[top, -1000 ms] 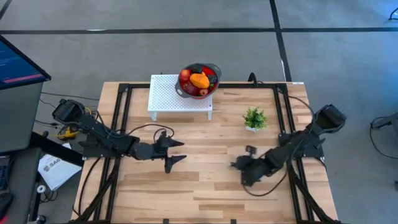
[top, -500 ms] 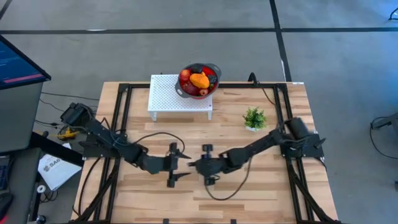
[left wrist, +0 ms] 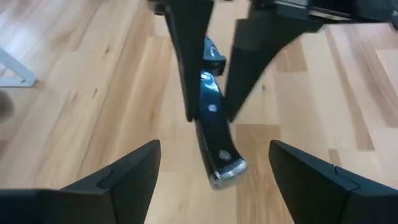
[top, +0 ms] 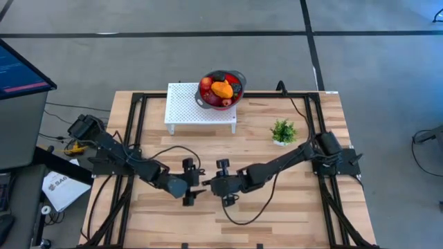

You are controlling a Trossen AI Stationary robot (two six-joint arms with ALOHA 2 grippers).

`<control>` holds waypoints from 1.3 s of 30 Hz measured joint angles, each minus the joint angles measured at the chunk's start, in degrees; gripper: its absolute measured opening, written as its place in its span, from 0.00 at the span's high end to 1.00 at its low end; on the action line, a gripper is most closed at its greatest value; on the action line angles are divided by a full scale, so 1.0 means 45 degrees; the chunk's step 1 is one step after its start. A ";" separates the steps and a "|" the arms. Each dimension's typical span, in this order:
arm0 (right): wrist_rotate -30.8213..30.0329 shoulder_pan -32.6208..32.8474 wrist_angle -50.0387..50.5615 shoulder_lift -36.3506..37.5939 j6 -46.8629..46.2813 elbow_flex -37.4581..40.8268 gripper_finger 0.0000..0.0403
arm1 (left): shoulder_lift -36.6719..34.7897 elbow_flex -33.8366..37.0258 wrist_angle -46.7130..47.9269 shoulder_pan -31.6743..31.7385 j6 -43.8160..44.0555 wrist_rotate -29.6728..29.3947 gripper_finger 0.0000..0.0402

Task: Pick & Place Fruit
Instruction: Put the black table knife on the shelf

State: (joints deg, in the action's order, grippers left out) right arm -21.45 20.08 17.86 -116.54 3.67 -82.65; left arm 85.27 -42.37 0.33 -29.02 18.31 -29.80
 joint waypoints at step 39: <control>-0.0131 -0.0748 0.0333 0.0041 0.0630 0.0000 0.75 | 0.1112 0.0000 -0.0716 0.1147 0.0811 -0.0414 0.49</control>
State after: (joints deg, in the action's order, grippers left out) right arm -22.04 16.71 19.35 -116.36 6.50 -82.65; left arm 90.28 -42.37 -2.90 -23.86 21.96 -31.66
